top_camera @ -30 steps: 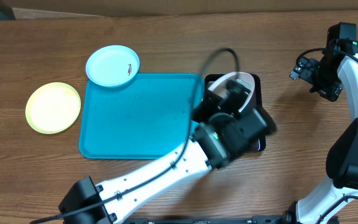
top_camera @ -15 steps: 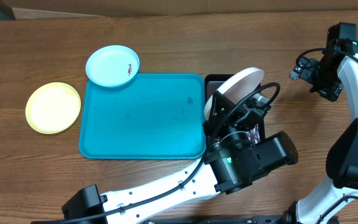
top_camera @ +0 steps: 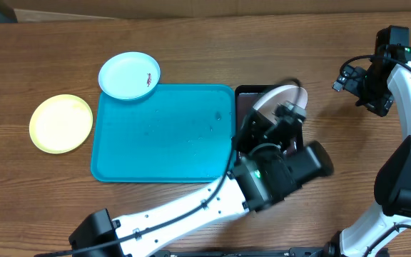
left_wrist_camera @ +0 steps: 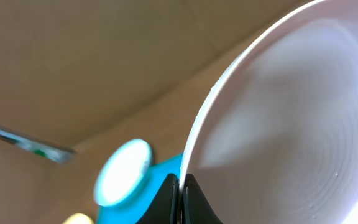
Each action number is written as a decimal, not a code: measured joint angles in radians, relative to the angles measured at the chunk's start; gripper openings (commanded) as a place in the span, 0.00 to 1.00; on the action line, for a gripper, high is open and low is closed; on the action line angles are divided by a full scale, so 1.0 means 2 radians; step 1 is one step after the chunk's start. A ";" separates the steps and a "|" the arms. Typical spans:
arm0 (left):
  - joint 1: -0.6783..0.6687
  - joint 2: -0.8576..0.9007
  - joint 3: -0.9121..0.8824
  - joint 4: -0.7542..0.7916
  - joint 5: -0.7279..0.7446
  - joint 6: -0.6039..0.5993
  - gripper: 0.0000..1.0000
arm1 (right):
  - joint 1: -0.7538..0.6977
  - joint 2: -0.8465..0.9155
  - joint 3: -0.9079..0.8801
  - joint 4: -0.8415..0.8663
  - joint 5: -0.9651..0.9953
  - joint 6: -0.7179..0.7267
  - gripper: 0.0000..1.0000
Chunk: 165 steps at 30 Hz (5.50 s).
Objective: Clean dirty plates on tray and stack at the side
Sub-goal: 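Lift the white plate with the left gripper and tilt it over the black tray, then swing the white plate left and stack it on the yellow plate, then move the left gripper to the light-blue plate and drag it onto the teal tray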
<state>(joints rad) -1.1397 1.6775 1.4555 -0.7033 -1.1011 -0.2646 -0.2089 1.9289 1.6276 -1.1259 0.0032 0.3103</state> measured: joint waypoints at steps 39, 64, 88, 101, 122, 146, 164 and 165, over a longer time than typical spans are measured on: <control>-0.005 -0.004 0.015 0.130 -0.093 0.144 0.04 | 0.000 0.000 0.000 0.000 0.000 0.000 1.00; 0.757 -0.004 0.016 -0.079 0.748 -0.028 0.04 | 0.000 0.000 0.000 0.000 0.000 0.000 1.00; 0.941 0.061 -0.035 -0.054 0.573 -0.078 0.05 | 0.000 0.000 0.000 0.000 0.000 0.000 1.00; 0.941 0.090 -0.037 -0.030 0.579 -0.075 0.67 | 0.000 0.000 0.000 0.001 0.000 0.000 1.00; 0.712 0.091 0.051 -0.073 0.633 -0.132 0.36 | 0.000 0.000 0.000 0.001 0.000 0.000 1.00; 0.668 0.209 0.051 -0.029 0.597 -0.276 0.04 | 0.000 0.000 0.000 0.002 0.000 0.000 1.00; 0.668 0.203 0.052 -0.116 0.700 -0.123 0.04 | 0.000 0.000 0.000 0.001 0.000 0.000 1.00; 0.668 0.202 0.052 -0.129 0.703 -0.107 0.04 | 0.000 0.000 0.000 0.001 0.000 0.000 1.00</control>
<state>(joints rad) 0.1955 2.0815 1.5593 -0.9611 0.3050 -0.4789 -0.2089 1.9289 1.6276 -1.1233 0.0032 0.3103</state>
